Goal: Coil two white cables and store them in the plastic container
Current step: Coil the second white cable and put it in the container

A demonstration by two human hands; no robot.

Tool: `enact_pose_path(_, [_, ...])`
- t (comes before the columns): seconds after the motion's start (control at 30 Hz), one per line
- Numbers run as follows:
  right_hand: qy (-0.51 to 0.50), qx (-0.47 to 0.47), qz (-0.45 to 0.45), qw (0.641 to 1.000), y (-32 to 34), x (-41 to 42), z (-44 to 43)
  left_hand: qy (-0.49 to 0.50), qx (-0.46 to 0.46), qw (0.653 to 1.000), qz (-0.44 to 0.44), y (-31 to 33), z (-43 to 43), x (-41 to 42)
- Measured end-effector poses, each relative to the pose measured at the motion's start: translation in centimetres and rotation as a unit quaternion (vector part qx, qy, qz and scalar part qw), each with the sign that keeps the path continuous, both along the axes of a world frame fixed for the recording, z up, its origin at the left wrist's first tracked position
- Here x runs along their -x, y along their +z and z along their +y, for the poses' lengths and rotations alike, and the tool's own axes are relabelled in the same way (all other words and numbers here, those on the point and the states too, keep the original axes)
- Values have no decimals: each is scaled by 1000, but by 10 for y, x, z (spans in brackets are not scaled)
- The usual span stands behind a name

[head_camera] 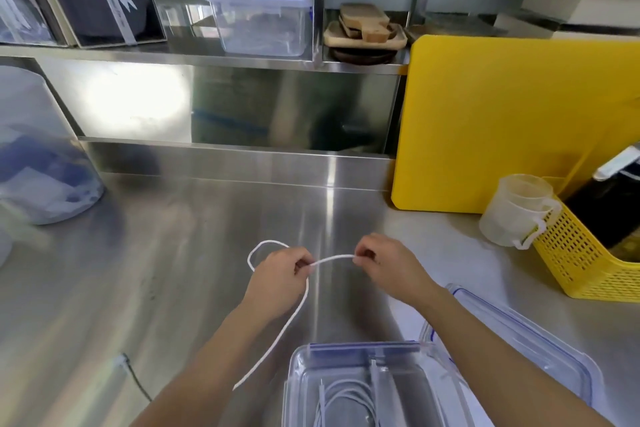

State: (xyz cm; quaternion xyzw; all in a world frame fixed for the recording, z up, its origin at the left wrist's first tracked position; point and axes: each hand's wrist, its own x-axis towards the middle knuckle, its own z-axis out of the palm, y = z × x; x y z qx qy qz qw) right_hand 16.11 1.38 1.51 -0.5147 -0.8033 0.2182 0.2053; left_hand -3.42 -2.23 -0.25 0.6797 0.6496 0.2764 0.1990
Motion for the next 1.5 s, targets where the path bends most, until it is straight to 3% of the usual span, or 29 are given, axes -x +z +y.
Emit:
enact_pose_path(0.13, [-100, -106, 67, 987, 24, 8, 4, -4, 36, 980, -195, 39, -3, -15])
enact_pose_path(0.23, [-111, 16, 199, 974, 39, 15, -1, -38, 47, 967, -248, 58, -12, -28])
enact_pose_path(0.3, [-110, 127, 330, 929, 51, 22, -8, -57, 46, 970, -233, 67, -20, -36])
enact_pose_path(0.37, [-113, 180, 411, 886, 63, 28, -17, -77, 42, 981, -175, 75, -26, -39])
enact_pose_path(0.43, [-103, 163, 402, 895, 72, 29, -23, -81, 3, 989, -124, 84, -30, -39])
enact_pose_path(0.57, [-3, 156, 354, 922, 87, 26, -31, 25, -200, 973, -110, 103, -32, -22])
enact_pose_path(0.6, [30, 151, 328, 932, 91, 25, -34, 6, -194, 976, -97, 107, -33, -17])
enact_pose_path(0.73, [141, 121, 256, 949, 104, 30, -41, -133, -12, 991, -7, 122, -34, -3])
enact_pose_path(0.87, [115, 82, 299, 944, 114, 31, -41, -101, 9, 981, -164, 142, -38, 3])
enact_pose_path(0.93, [90, 76, 345, 931, 116, 29, -39, -36, -41, 950, -307, 159, -38, 7])
enact_pose_path(1.07, [52, 90, 464, 880, 119, 27, -38, 55, -139, 800, -580, 204, -32, 23])
enact_pose_path(1.27, [99, 67, 475, 872, 139, 29, -41, -27, -185, 626, -757, 253, -37, 33])
enact_pose_path(1.33, [84, 48, 483, 870, 147, 26, -41, -68, -207, 611, -761, 269, -42, 42])
enact_pose_path(1.5, [-8, -14, 514, 858, 161, 15, -33, -110, -233, 661, -705, 284, -54, 54])
